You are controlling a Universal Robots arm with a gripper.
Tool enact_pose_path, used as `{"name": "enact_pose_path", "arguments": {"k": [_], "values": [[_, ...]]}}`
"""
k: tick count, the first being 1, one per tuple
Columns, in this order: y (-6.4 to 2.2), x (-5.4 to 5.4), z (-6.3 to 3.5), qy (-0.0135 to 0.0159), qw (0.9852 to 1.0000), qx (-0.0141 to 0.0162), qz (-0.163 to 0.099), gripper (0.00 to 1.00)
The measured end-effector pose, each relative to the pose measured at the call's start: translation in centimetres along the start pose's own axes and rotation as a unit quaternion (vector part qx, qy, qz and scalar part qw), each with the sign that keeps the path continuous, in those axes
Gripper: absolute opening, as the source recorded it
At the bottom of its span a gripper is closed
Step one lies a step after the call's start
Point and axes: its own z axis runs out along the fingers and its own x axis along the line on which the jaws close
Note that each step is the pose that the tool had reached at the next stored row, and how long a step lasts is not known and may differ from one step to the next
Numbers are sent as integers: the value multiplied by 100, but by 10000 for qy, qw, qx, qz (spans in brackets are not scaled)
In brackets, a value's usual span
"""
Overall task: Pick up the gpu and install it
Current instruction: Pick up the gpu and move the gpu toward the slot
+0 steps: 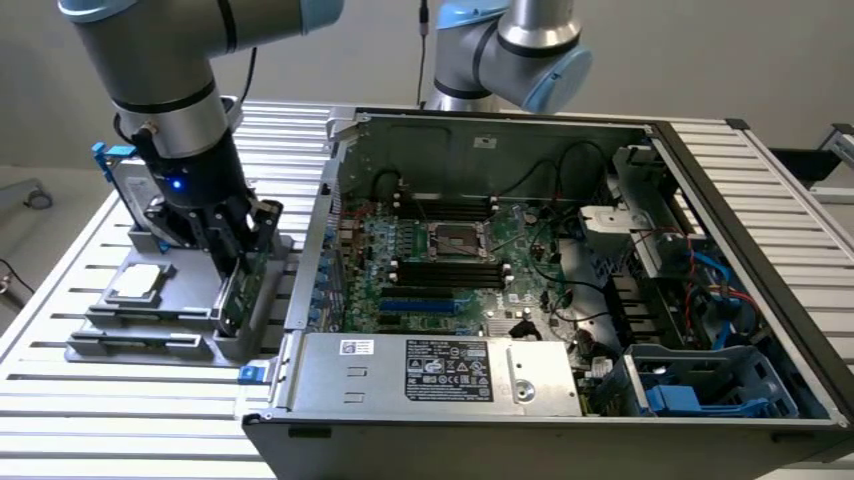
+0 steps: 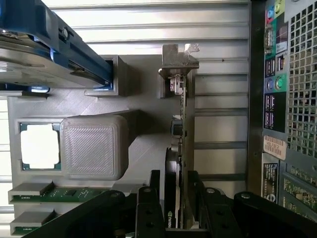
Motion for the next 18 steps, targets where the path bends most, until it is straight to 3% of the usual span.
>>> {"name": "enact_pose_path", "arguments": {"k": [4, 15, 18], "values": [[-1, 0, 18, 1, 10000, -26, 0, 36], [-1, -1, 62, -26, 10000, -42, 23, 36], [-1, -1, 61, -27, 10000, -41, 42, 28]]}}
